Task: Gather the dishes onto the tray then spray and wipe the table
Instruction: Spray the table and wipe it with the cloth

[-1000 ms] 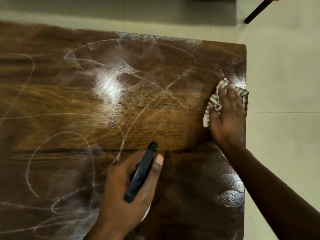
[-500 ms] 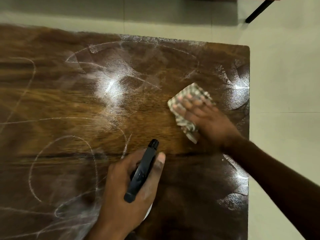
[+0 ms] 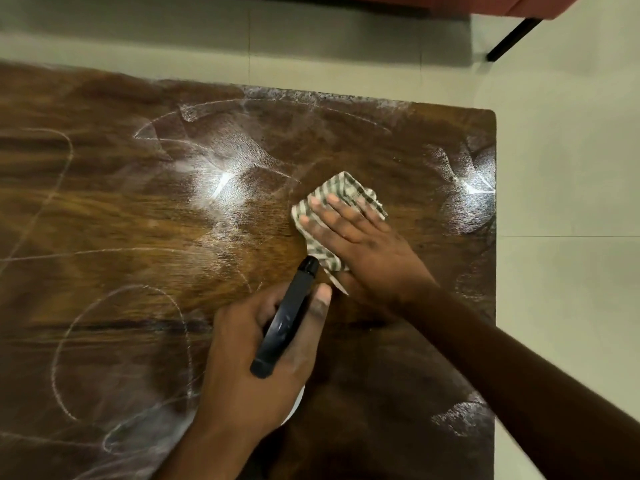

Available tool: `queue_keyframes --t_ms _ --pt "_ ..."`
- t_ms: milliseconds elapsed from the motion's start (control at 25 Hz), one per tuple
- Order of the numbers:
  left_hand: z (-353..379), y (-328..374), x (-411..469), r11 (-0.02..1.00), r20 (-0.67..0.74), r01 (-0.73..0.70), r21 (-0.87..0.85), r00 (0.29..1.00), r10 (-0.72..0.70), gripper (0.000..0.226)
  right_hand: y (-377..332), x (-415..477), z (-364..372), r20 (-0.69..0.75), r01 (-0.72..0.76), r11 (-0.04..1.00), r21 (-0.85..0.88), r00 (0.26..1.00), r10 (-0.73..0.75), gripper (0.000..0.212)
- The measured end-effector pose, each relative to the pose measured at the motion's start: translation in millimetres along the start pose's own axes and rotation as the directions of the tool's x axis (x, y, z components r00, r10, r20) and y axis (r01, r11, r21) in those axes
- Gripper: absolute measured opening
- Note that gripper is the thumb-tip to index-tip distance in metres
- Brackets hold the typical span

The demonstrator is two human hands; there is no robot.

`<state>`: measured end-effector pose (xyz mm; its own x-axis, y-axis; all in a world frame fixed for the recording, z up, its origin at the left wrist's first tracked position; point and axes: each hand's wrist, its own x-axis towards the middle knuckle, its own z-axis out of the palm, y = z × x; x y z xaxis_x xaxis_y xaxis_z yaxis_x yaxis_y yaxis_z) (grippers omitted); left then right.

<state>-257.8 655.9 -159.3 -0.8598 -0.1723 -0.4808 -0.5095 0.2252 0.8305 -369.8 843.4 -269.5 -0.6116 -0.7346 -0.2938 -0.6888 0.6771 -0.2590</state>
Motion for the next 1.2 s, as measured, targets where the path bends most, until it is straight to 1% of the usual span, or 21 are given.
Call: queue_keyframes --t_ms 40,80,160,240,280,320,360,400,480,560,600,680,720,800,880,920,960,1000,1040,1120,1200 --pt "0.1 1.1 3.8 1.0 -0.009 0.003 -0.005 1.0 -0.003 0.057 19.2 -11.6 -1.8 0.029 0.043 0.999 -0.034 0.999 -0.042 0.081" --pt "0.1 2.6 7.3 1.0 -0.019 0.004 -0.015 1.0 -0.005 0.059 38.2 -22.9 -2.8 0.012 -0.003 1.0 -0.025 1.0 0.003 0.079" --pt "0.3 5.0 12.1 0.999 -0.017 0.012 -0.053 1.0 -0.013 0.056 71.4 -40.3 -7.2 -0.135 -0.277 0.955 0.109 0.947 0.29 0.072" --pt "0.2 6.6 14.6 0.997 0.012 0.018 -0.072 1.0 -0.017 0.049 86.4 -33.5 -14.9 -0.22 -0.564 0.765 0.311 0.74 0.636 0.07" --pt "0.2 7.2 15.1 0.997 0.027 0.018 -0.074 1.0 -0.016 0.047 86.8 -18.9 -18.6 -0.209 -0.643 0.659 0.39 0.635 0.743 0.072" --pt "-0.3 6.7 15.9 0.997 0.037 0.012 -0.071 0.999 -0.01 0.045 83.1 -0.5 -22.8 -0.186 -0.682 0.584 0.44 0.567 0.802 0.074" --pt "-0.9 6.8 16.4 0.998 0.044 0.006 -0.063 0.999 -0.003 0.044 76.7 17.7 -26.0 -0.173 -0.69 0.557 0.463 0.545 0.82 0.076" --pt "-1.1 6.5 17.2 0.999 0.045 0.0 -0.05 0.999 0.002 0.044 68.8 34.6 -27.8 -0.172 -0.679 0.574 0.458 0.566 0.806 0.075" --pt "-1.1 6.2 19.6 0.999 0.036 -0.006 -0.034 0.999 0.007 0.045 48.2 60.9 -31.2 -0.166 -0.592 0.71 0.381 0.711 0.683 0.072" --pt "-1.5 5.2 21.4 0.999 0.018 -0.01 -0.037 1.0 0.01 0.044 32.0 71.8 -28.7 -0.118 -0.343 0.913 0.22 0.92 0.374 0.073" --pt "-2.1 5.3 21.3 0.999 0.017 -0.012 -0.035 1.0 0.012 0.043 31.1 70.5 -27.8 -0.063 -0.159 0.98 0.122 0.984 0.168 0.074" --pt "-4.6 4.2 20.3 1.0 0.022 -0.005 -0.019 1.0 0.006 0.041 54.0 60.2 -31.8 0.036 0.112 0.994 -0.01 0.993 -0.112 0.074" --pt "-6.4 3.5 19.3 1.0 0.021 -0.001 -0.006 1.0 0.001 0.041 68.9 53.0 -33.0 0.028 0.104 0.994 -0.035 0.994 -0.103 0.073" --pt "-10.1 2.9 17.4 1.0 0.016 0.011 0.0 1.0 -0.011 0.039 98.8 41.4 -33.2 -0.114 -0.178 0.984 0.013 0.977 0.178 0.071" --pt "-12.4 3.5 16.0 1.0 0.01 0.022 0.007 1.0 -0.022 0.042 110.8 45.7 -41.0 -0.2 -0.54 0.814 0.215 0.791 0.578 0.07" --pt "-12.8 3.4 15.3 1.0 0.009 0.021 0.013 1.0 -0.021 0.043 105.7 57.3 -44.4 -0.187 -0.651 0.699 0.295 0.679 0.71 0.069" --pt "-13.0 2.6 14.9 1.0 0.007 0.02 0.014 1.0 -0.02 0.044 93.9 71.1 -46.7 -0.16 -0.701 0.632 0.331 0.618 0.77 0.068" --pt "-13.5 2.3 14.2 1.0 0.003 0.021 0.012 1.0 -0.021 0.044 78.6 84.1 -47.3 -0.141 -0.696 0.639 0.327 0.632 0.762 0.069" --pt "-14.4 2.3 13.3 1.0 -0.007 0.019 0.012 1.0 -0.019 0.044 62.8 94.4 -45.8 -0.137 -0.641 0.711 0.289 0.707 0.693 0.071" --pt "-16.3 4.1 12.0 1.0 -0.015 0.013 0.011 1.0 -0.013 0.041 32.5 102.9 -40.3 -0.115 -0.376 0.915 0.148 0.912 0.394 0.075" --pt "-20.1 6.8 11.2 1.0 -0.013 0.021 0.004 1.0 -0.021 0.039 24.4 94.5 -35.4 -0.01 -0.05 0.998 0.038 0.999 0.05 0.076"
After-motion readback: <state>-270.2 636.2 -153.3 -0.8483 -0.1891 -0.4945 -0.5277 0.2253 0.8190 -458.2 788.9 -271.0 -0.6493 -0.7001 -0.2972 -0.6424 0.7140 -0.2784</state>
